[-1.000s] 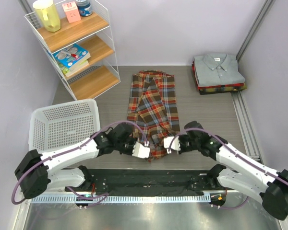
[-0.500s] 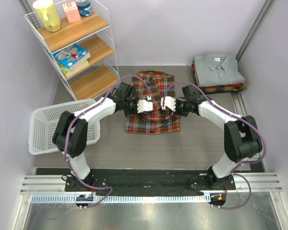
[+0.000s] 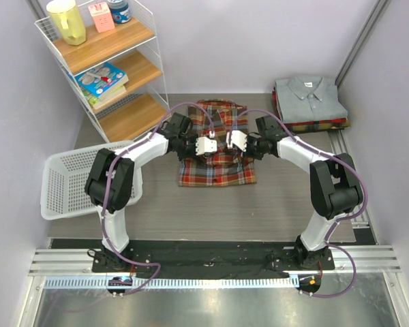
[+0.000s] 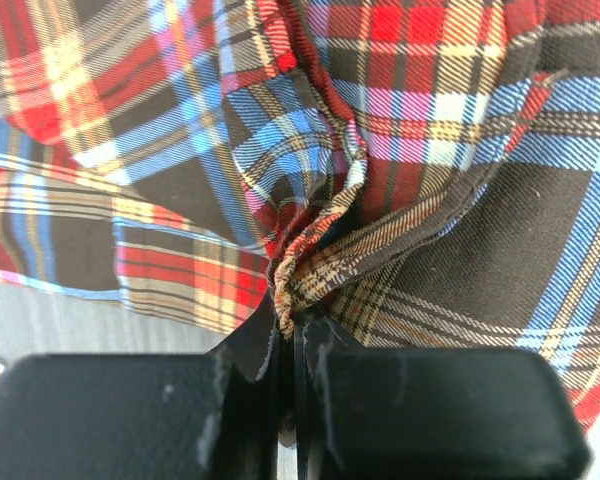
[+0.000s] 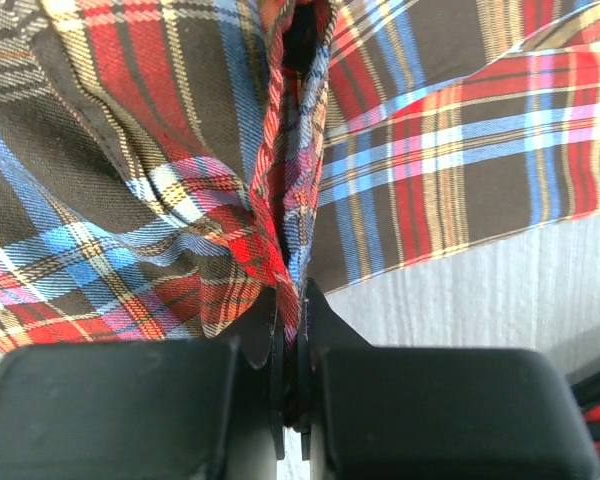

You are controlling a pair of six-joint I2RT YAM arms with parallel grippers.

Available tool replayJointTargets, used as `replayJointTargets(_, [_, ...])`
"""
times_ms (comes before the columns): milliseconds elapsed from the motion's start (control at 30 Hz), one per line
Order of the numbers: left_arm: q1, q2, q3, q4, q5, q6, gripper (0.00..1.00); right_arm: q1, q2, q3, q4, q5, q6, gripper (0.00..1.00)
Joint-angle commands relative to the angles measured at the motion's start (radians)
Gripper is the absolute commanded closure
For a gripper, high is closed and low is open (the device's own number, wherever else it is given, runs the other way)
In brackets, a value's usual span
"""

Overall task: Fold and stack the long sleeve shirts
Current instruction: Fold the shirt

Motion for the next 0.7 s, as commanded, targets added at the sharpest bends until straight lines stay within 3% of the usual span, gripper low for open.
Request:
replayJointTargets(0, [0.01, -0.014, 0.06, 0.025, 0.023, 0.029, 1.0, -0.005, -0.029, 0.062, 0.036, -0.018, 0.01, 0.92])
replayJointTargets(33, [0.011, -0.011, 0.065, 0.026, 0.021, 0.033, 0.99, -0.005, -0.025, 0.067, 0.033, -0.015, 0.005, 0.85])
replayJointTargets(100, [0.015, 0.008, 0.07, 0.026, 0.002, 0.03, 0.86, -0.003, -0.004, 0.076, 0.026, 0.001, 0.002, 0.69])
replayJointTargets(167, [0.025, 0.018, 0.086, 0.02, -0.002, 0.019, 0.65, -0.006, 0.008, 0.09, 0.016, 0.018, 0.034, 0.4])
replayJointTargets(200, [0.033, 0.02, 0.093, 0.026, -0.002, -0.013, 0.6, -0.021, 0.013, 0.11, 0.015, 0.016, 0.056, 0.24])
replayJointTargets(233, [0.053, 0.02, 0.102, 0.04, -0.002, -0.04, 0.57, -0.032, 0.014, 0.128, 0.015, 0.012, 0.08, 0.15])
replayJointTargets(433, [0.122, 0.112, 0.281, 0.126, -0.075, -0.364, 0.55, -0.118, 0.152, 0.395, -0.001, -0.005, 0.378, 0.1])
replayJointTargets(533, [0.156, 0.181, 0.427, 0.083, -0.127, -0.477, 0.52, -0.144, 0.208, 0.541, -0.037, 0.016, 0.542, 0.09])
replayJointTargets(667, [0.206, 0.098, 0.413, -0.01, -0.059, -0.579, 0.49, -0.176, 0.145, 0.575, -0.164, -0.042, 0.673, 0.07])
